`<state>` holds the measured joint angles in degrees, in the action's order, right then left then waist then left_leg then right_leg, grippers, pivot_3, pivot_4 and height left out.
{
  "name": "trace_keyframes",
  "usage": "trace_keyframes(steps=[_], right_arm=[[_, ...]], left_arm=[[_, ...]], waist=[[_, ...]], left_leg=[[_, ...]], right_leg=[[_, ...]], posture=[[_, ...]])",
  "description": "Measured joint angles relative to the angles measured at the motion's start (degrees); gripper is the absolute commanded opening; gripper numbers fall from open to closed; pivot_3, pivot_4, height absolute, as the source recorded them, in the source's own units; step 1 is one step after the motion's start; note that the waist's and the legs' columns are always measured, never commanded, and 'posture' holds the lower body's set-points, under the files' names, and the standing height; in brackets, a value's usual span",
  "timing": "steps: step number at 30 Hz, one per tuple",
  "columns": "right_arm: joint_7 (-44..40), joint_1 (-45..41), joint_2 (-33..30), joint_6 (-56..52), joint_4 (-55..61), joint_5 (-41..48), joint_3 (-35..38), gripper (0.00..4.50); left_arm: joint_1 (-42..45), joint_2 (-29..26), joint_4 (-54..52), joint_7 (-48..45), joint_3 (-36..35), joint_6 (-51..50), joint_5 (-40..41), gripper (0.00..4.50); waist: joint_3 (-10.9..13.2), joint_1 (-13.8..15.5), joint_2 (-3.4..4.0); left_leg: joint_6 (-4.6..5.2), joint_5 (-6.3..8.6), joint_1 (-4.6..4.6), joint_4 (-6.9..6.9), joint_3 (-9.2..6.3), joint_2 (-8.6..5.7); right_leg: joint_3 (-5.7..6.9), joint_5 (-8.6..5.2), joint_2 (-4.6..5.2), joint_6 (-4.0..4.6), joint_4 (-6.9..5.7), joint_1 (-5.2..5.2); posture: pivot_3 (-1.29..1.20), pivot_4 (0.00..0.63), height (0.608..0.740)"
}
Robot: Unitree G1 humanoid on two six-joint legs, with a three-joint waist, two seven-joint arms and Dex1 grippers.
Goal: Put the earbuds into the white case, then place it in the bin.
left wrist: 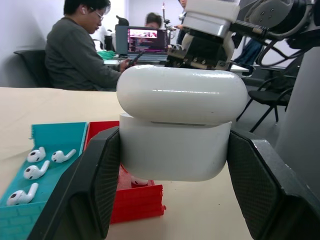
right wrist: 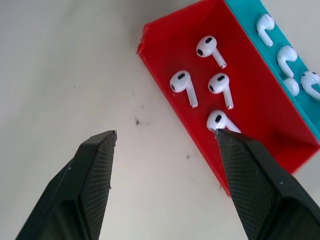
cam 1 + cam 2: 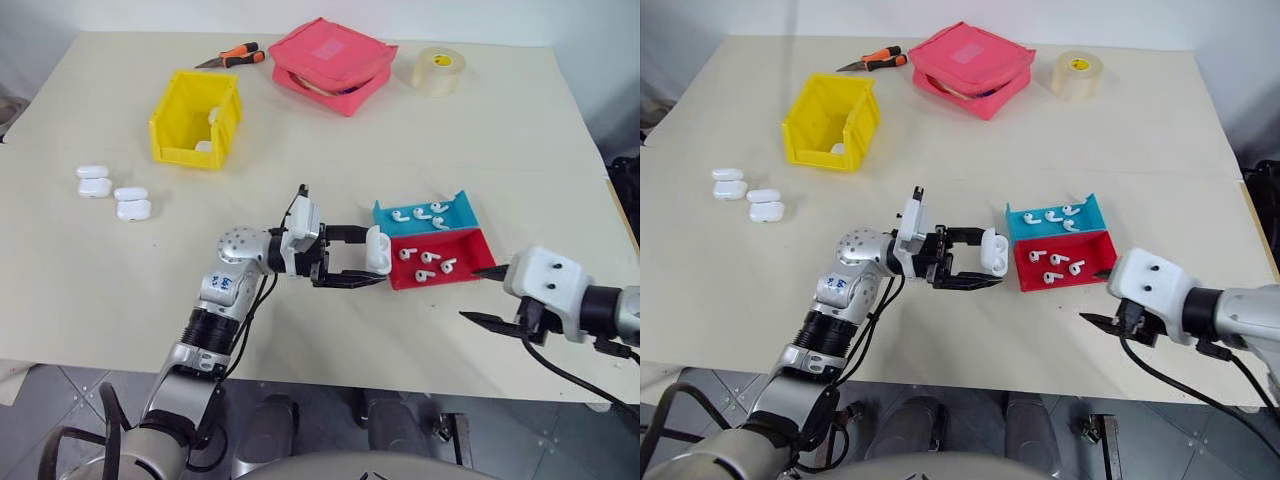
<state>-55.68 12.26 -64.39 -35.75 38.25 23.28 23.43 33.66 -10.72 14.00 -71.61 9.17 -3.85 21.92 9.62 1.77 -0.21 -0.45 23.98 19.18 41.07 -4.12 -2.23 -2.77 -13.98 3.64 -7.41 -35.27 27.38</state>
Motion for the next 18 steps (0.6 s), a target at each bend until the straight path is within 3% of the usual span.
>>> trace_keyframes(steps=[4, 7, 8, 10, 18], right_arm=[[-1.67, 3.16, 1.61, 2.29, -0.44, -1.36, 4.13, 3.28], [-1.56, 1.09, 1.74, 3.68, -1.86, -1.95, 3.54, 3.28], [-1.45, -0.25, 1.74, 4.15, -2.30, -2.05, 3.04, 3.10], [-1.06, -3.00, 1.64, 4.44, -2.91, -2.36, 0.66, 2.79], [-1.91, -14.50, -1.31, 4.26, -6.61, -4.48, -12.05, 2.79]], left_arm=[[-0.63, -1.05, -0.20, 1.10, -0.46, -0.61, 0.14, 2.80], [-0.62, -1.26, -0.19, 2.19, -1.51, -0.65, 0.27, 2.80], [-0.62, -1.22, -0.20, 2.62, -1.55, -0.64, 0.27, 2.80], [-0.62, -1.14, -0.22, 3.47, -1.75, -0.63, 0.28, 2.80], [-2.78, -1.42, -2.99, 6.57, -2.77, -0.81, 0.50, 2.80]], waist=[[0.00, 0.00, 0.00], [0.00, -0.31, 0.00], [0.00, -0.35, 0.00], [0.00, -0.37, 0.00], [0.00, -0.28, 0.01]], left_leg=[[0.01, 0.01, -0.01, 0.01, 0.03, 0.00], [0.01, 0.00, -0.08, 0.01, 0.02, 0.02], [0.01, 0.00, -0.10, 0.01, 0.03, 0.01], [0.00, 0.00, -0.12, 0.01, 0.02, 0.05], [0.01, 0.00, -0.04, 0.01, 0.03, 0.03]], right_leg=[[-0.01, 0.02, -0.01, -0.03, 0.02, -0.01], [-0.12, 0.03, -0.04, -0.06, 0.01, 0.00], [-0.17, 0.04, -0.04, -0.06, 0.01, 0.01], [-0.18, 0.04, -0.09, -0.06, 0.09, 0.02], [-0.20, 0.07, 0.00, -0.10, 0.23, 0.04]], posture=[[0.00, 0.150, 0.740], [0.00, 0.150, 0.740], [0.00, 0.150, 0.740], [0.00, 0.150, 0.740], [0.00, 0.150, 0.740]])
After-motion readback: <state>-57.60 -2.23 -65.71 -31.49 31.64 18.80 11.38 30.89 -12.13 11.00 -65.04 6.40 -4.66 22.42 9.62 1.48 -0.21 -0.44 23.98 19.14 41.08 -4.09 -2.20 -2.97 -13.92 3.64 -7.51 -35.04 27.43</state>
